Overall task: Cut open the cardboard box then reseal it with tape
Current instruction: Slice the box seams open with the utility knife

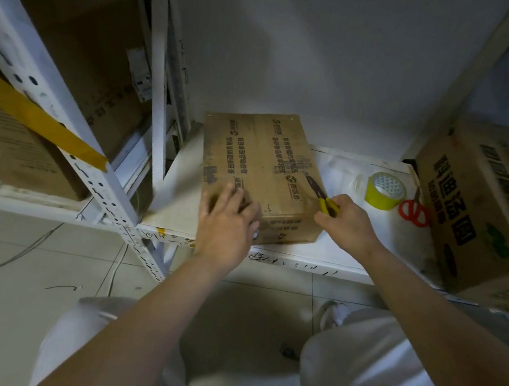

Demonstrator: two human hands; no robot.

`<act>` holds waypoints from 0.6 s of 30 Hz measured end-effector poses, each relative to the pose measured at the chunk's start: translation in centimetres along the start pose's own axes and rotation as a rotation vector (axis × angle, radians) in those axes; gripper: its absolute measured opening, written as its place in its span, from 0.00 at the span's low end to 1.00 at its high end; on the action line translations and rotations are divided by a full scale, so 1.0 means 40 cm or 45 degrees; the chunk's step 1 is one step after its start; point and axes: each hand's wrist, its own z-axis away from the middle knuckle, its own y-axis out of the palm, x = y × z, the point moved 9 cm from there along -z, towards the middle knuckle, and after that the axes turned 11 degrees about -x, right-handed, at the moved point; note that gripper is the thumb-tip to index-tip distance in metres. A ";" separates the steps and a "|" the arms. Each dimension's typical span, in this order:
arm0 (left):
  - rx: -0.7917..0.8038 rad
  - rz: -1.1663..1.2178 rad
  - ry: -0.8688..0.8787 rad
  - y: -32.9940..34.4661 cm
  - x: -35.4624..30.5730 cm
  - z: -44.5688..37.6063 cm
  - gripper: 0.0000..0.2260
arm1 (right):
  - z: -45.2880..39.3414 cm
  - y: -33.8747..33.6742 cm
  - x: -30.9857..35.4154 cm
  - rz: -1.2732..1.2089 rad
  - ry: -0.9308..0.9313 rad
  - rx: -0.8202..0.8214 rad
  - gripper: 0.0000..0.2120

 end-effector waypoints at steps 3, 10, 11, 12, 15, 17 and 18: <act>0.124 0.061 0.054 0.033 -0.018 0.007 0.20 | 0.009 -0.001 0.001 0.036 -0.044 -0.035 0.14; -0.250 0.385 -0.483 -0.023 0.121 0.011 0.16 | 0.007 0.007 0.015 0.112 -0.108 -0.134 0.15; -0.281 0.503 -0.673 -0.022 0.159 0.021 0.14 | 0.005 0.010 0.015 0.104 -0.101 -0.134 0.14; -0.270 0.569 -0.816 -0.015 0.187 0.033 0.13 | 0.002 0.015 0.017 0.090 -0.100 -0.130 0.13; -0.284 0.672 -0.955 -0.015 0.216 0.061 0.14 | -0.012 0.021 0.025 0.047 -0.092 -0.123 0.12; -0.309 0.732 -0.994 -0.021 0.212 0.083 0.16 | -0.026 0.021 0.025 0.004 -0.062 -0.114 0.12; -0.316 0.748 -1.018 -0.022 0.208 0.094 0.16 | -0.034 0.019 0.023 -0.027 -0.042 -0.107 0.11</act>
